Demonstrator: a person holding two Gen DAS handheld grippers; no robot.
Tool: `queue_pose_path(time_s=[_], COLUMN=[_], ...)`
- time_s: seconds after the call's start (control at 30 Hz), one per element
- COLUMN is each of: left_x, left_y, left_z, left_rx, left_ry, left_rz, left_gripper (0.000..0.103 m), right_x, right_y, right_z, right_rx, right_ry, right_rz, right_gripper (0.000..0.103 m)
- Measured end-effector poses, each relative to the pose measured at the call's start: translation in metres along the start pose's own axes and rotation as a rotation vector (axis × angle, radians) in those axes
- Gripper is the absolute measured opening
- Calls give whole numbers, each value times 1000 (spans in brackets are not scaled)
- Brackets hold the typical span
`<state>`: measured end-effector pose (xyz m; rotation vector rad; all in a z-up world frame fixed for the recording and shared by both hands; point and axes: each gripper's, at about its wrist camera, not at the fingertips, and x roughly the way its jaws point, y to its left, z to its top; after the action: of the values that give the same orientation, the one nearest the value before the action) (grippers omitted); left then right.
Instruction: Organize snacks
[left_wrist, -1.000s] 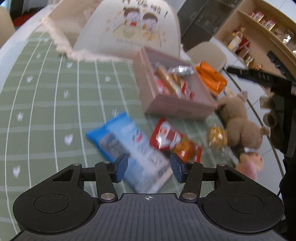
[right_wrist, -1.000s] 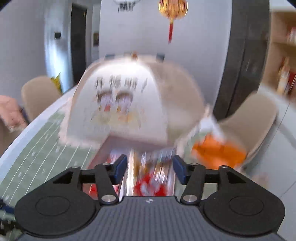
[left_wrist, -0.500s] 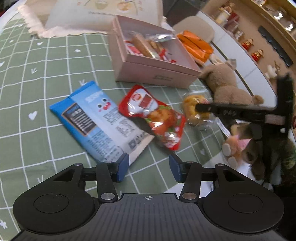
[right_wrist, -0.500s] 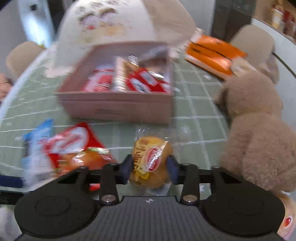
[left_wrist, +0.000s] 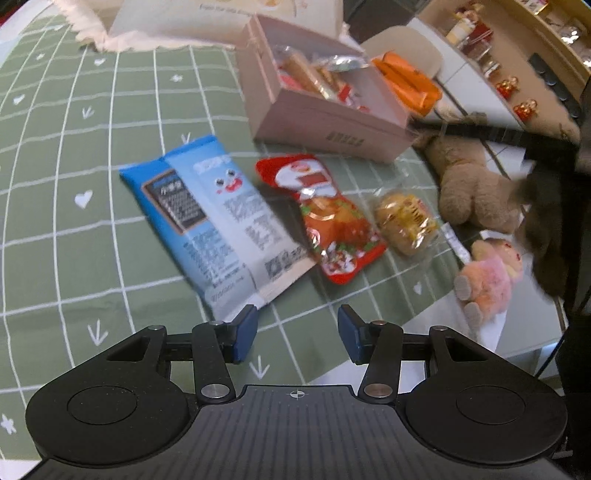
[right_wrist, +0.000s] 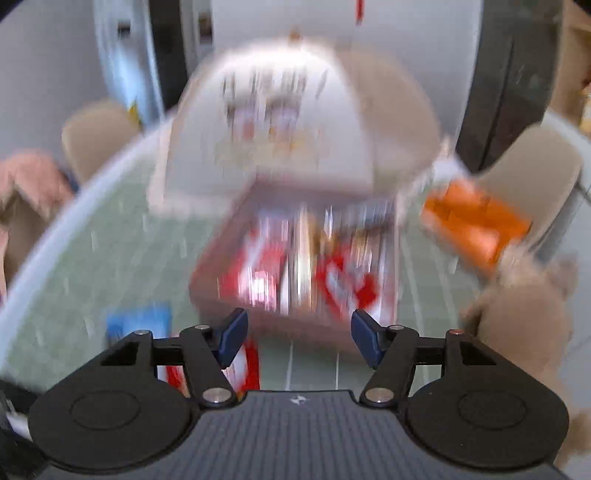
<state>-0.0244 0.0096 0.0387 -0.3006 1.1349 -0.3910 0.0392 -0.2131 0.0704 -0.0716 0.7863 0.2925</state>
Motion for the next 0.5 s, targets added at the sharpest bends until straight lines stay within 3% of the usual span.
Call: queue_pose_path(time_s=[0.17,0.3,0.4,0.5], left_x=[8,10,7,5], left_y=[-13,-23,-23,-19], left_z=[-2,2,3,2], left_rx=[46,77,82,71], left_ry=[45,54,46,44], left_rz=[-24,-39,-42,-35], left_gripper=[53,53,53,52], right_x=[36,26,-15,-49], right_y=[-2,2,7,9], right_z=[-53,-66,-49,-10], right_rx=[-50,-63,-46,1], right_ry=[206,247,141,-35], right_rz=[-50,-41,-8,-16], right_gripper=[62,51,51,51])
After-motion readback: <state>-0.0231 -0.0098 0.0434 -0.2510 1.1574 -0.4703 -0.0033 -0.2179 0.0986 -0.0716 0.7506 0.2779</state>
